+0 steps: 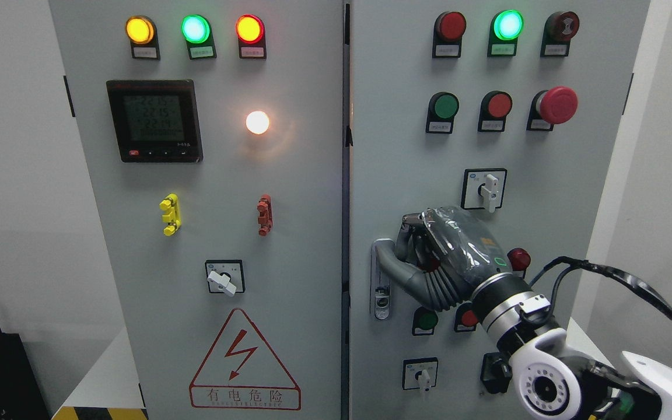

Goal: Release door handle
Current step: 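Pull the handle toward the robot with the right hand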

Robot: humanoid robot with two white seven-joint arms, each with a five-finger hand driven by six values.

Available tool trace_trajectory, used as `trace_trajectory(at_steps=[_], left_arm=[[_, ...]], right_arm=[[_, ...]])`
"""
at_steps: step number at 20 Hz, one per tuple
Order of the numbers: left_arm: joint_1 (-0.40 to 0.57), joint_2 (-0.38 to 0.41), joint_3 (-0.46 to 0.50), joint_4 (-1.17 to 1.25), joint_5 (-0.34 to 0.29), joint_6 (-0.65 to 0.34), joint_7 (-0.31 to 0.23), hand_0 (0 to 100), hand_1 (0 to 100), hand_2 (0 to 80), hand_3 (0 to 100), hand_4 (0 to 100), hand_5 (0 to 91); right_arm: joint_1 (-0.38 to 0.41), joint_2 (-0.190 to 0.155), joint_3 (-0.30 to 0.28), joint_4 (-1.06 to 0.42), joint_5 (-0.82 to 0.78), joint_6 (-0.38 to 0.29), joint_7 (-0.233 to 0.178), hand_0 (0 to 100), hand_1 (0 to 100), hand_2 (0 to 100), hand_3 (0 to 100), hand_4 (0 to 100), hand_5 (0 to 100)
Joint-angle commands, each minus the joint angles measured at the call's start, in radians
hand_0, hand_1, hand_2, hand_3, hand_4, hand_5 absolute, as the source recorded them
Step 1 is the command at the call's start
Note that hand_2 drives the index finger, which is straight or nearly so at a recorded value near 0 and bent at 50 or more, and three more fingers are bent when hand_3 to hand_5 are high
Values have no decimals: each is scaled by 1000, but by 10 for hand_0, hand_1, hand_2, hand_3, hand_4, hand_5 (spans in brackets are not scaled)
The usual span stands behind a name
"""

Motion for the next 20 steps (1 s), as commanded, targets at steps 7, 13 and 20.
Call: trace_trajectory(at_steps=[7, 13, 20], left_arm=[[-3, 0, 2, 9, 0, -1, 0, 120, 389, 0, 0, 0, 0], [-2, 0, 2, 9, 0, -1, 0, 120, 389, 0, 0, 0, 0], [-3, 0, 2, 9, 0, -1, 0, 120, 389, 0, 0, 0, 0]], right_arm=[[-30, 21, 1, 14, 1, 4, -3, 514, 394, 668, 1000, 981, 1000], [-47, 27, 1, 23, 1, 4, -1, 514, 394, 667, 1000, 981, 1000], [-65, 56, 1, 34, 3, -16, -12, 516, 394, 666, 1000, 980, 1000]])
